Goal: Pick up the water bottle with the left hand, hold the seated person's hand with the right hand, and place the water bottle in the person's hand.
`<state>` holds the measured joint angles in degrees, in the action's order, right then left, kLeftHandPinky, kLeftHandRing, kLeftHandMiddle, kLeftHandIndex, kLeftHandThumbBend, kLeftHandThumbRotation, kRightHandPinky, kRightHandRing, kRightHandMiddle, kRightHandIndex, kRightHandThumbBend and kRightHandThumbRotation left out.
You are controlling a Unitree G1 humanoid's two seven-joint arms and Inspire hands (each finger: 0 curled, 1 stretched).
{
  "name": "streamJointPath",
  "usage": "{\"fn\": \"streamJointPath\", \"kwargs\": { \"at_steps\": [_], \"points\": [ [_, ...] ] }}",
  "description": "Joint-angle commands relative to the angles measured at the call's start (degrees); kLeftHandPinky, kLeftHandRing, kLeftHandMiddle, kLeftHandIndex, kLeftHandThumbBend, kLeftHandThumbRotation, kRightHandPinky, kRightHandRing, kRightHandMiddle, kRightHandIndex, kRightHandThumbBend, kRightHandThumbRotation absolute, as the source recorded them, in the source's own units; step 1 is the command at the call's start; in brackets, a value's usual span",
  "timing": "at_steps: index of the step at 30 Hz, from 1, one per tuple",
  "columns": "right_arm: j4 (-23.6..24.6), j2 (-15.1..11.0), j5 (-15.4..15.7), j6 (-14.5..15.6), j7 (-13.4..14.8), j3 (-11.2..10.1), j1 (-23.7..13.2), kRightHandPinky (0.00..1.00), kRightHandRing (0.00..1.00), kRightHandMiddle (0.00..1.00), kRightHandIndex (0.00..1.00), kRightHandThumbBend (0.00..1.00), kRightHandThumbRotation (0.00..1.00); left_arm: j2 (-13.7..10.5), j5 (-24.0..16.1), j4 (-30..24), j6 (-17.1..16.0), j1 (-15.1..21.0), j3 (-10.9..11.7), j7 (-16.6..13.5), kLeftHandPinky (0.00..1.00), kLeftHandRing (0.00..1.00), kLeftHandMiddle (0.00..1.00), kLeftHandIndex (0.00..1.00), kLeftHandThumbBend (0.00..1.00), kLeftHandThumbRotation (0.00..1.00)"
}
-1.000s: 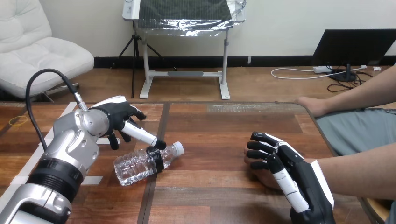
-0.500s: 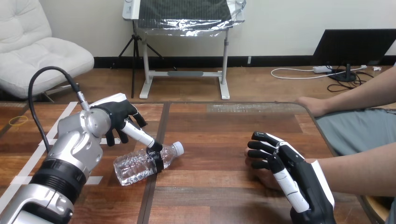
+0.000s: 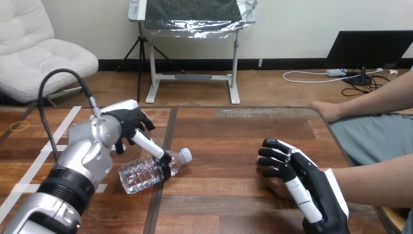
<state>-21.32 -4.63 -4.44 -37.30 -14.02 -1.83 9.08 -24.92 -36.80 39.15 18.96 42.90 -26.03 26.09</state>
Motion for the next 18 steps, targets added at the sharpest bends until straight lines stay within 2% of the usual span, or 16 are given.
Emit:
{"fn": "streamJointPath", "kwargs": {
  "at_steps": [1, 10, 18],
  "points": [
    [2.80, 0.49, 0.05, -0.84, 0.48, 0.42, -1.66, 0.67, 0.74, 0.76, 0.78, 0.81, 0.80, 0.92, -1.39, -0.52, -0.98, 2.69, -1.48, -0.29, 0.98, 0.94, 0.88, 0.81, 1.00, 0.36],
    [3.02, 0.53, 0.28, -0.50, 0.75, 0.47, -1.54, 0.68, 0.74, 0.76, 0.78, 0.82, 0.80, 1.36, -1.74, -0.23, -1.28, 2.37, -2.39, -0.65, 1.00, 0.90, 0.84, 0.77, 1.00, 0.38],
    [2.89, 0.65, 0.14, -0.67, 0.73, 0.51, -1.60, 0.68, 0.74, 0.76, 0.78, 0.81, 0.80, 1.58, -1.79, -0.57, -1.70, 1.66, -2.92, -1.04, 1.00, 0.91, 0.84, 0.77, 1.00, 0.37]
  ]
}}
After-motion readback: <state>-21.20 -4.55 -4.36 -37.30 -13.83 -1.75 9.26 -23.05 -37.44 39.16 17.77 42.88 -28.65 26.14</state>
